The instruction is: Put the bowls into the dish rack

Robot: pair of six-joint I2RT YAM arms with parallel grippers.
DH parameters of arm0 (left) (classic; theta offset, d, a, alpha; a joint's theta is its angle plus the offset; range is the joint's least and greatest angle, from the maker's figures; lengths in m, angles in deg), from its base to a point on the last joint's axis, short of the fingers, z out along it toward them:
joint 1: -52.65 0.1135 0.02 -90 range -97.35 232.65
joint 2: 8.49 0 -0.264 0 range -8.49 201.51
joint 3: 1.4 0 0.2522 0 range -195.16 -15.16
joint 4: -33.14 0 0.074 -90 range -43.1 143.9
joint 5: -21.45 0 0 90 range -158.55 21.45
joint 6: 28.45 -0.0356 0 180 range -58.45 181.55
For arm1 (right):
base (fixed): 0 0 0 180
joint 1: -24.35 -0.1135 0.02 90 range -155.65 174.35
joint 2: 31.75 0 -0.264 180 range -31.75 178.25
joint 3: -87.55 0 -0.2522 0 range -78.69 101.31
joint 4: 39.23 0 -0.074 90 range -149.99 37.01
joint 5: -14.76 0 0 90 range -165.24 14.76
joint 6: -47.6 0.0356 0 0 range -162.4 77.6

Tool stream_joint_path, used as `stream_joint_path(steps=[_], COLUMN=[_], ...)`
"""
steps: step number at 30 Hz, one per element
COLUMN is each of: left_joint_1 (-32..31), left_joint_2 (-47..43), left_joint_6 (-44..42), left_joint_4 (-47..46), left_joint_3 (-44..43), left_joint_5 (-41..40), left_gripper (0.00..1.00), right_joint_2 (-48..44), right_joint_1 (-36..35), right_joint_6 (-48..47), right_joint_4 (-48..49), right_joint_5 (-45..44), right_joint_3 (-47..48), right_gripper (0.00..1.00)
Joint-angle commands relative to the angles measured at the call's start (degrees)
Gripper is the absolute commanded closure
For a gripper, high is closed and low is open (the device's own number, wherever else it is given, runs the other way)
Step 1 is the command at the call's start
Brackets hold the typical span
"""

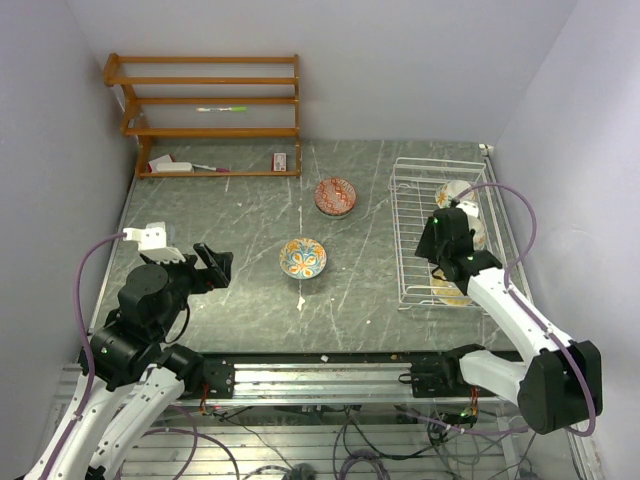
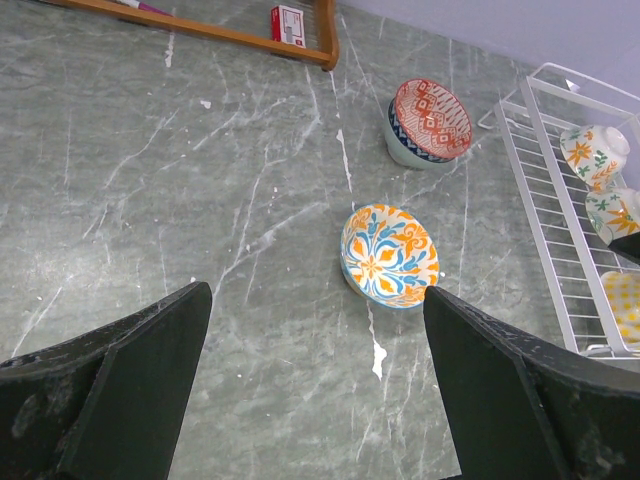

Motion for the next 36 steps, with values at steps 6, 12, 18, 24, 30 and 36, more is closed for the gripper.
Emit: stream_joint_path(steps=[6, 12, 18, 24, 30, 36], left_joint_1=[-0.42, -0.42, -0.43, -0.42, -0.43, -0.51], left_joint_2=[0.18, -0.43, -0.11, -0.55, -0.37, -0.9], left_joint_6=[-0.03, 0.03, -0.06, -0.21, -0.32, -0.25], left_joint_4=[-0.46, -0.46, -0.54, -0.68, -0.74, -0.88], left_joint_3=[-1.33, -1.21, -1.29, -1.2, -1.2, -1.12], left_joint_5=[-0.68, -0.78, -0.27, -0.09, 0.44, 0.41], left_gripper=[0.02, 0.02, 0.02, 0.02, 0.02, 0.02], right_joint_2=[0.98, 2.83, 2.46, 4.34, 12.22, 11.0], right_joint_1=[-0.75, -0.73, -0.73, -0.75, -0.76, -0.55], right_joint_6=[-0.5, -0.1, 2.27, 10.85, 18.76, 21.33], right_joint_4=[-1.53, -4.83, -9.4, -16.95, -24.72, -22.67], right_joint_5=[14.59, 10.21, 5.26, -9.26, -17.31, -20.16], right_joint_3=[-0.44, -0.17, 0.82, 3.95, 8.29, 6.52], right_gripper=[0.4, 0.39, 0.38, 0.38, 0.39, 0.4])
